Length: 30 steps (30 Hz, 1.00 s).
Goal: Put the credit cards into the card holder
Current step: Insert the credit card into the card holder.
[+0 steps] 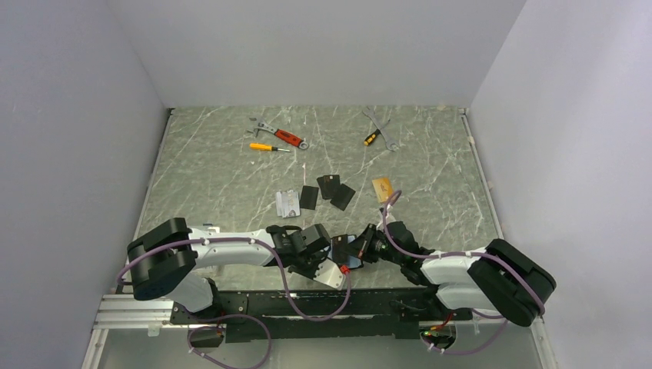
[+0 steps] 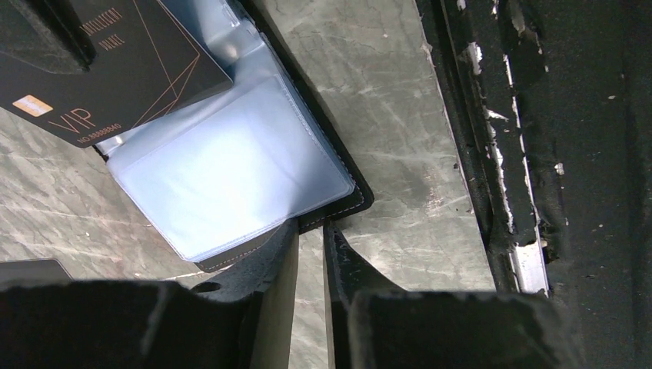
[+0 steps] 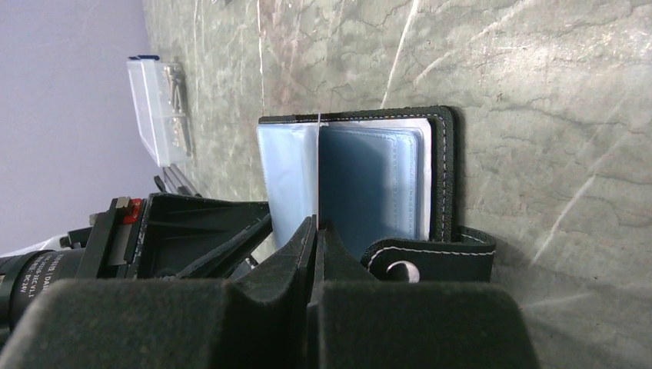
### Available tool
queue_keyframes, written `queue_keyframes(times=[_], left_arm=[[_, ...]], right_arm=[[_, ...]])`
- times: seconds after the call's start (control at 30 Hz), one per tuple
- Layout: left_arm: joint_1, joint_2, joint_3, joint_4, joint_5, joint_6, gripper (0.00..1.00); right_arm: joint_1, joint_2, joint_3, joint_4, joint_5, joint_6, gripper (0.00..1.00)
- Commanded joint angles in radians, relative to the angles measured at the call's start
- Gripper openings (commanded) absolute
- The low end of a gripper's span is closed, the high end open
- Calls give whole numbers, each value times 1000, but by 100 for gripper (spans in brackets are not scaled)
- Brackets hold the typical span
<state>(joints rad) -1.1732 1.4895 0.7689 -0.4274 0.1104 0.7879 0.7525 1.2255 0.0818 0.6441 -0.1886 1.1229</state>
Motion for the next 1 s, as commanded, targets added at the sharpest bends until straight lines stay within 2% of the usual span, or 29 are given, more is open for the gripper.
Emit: queue_keyframes(times=[0.0, 0.2, 0.47, 0.77, 0.97], left_arm=[[-13, 30, 19, 3, 17, -18, 21], [-19, 37, 20, 0, 14, -19, 18], [-22, 38, 22, -3, 11, -24, 15], [-23, 38, 33, -11, 19, -32, 13], [-23, 37, 29, -13, 13, -26, 11]], right_arm=[[9, 29, -12, 89, -19, 10, 0], [10, 84, -43, 206, -42, 46, 0], [10, -15, -33, 77, -9, 20, 0], [25, 164, -31, 210, -52, 43, 0], [28, 176, -19, 206, -67, 31, 0]])
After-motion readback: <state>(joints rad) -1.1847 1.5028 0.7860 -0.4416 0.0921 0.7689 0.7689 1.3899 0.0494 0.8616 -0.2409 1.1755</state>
